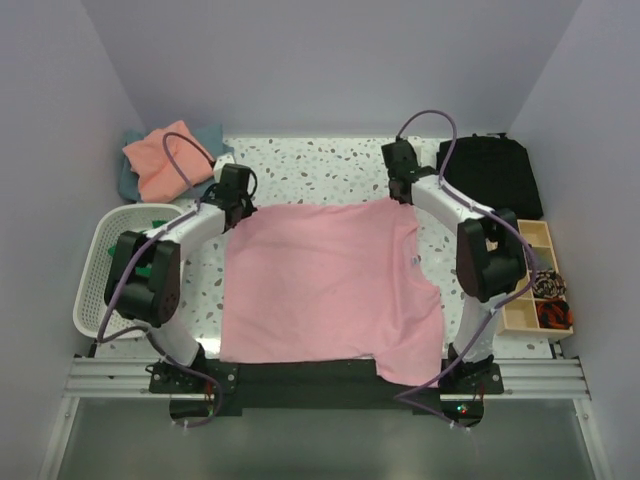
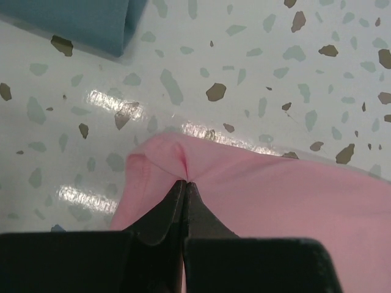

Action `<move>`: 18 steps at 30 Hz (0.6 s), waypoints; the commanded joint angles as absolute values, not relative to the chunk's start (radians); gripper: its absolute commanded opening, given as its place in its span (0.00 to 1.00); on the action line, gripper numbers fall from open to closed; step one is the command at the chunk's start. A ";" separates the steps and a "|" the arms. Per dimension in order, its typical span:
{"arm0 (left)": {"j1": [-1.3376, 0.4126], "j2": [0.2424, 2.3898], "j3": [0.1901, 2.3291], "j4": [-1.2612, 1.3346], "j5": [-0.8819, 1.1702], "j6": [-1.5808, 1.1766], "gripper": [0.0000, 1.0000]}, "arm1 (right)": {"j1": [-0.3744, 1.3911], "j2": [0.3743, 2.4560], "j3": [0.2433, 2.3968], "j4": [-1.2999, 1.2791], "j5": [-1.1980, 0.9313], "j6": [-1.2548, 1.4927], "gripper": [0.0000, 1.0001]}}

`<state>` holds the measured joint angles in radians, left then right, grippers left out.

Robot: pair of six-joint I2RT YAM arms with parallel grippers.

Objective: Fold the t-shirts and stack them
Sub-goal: Flatten out the tshirt

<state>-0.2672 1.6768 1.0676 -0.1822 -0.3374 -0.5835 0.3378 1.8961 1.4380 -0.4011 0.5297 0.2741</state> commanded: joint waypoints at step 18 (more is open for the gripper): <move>-0.235 1.635 1.105 -0.131 -0.156 -0.575 0.58 | 0.258 1.724 1.305 -0.505 0.063 0.316 0.80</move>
<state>-0.2123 1.7897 1.1534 -0.2081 -0.3550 -0.5583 0.2504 1.8595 1.4166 -0.5247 0.2718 0.2836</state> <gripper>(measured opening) 0.575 0.845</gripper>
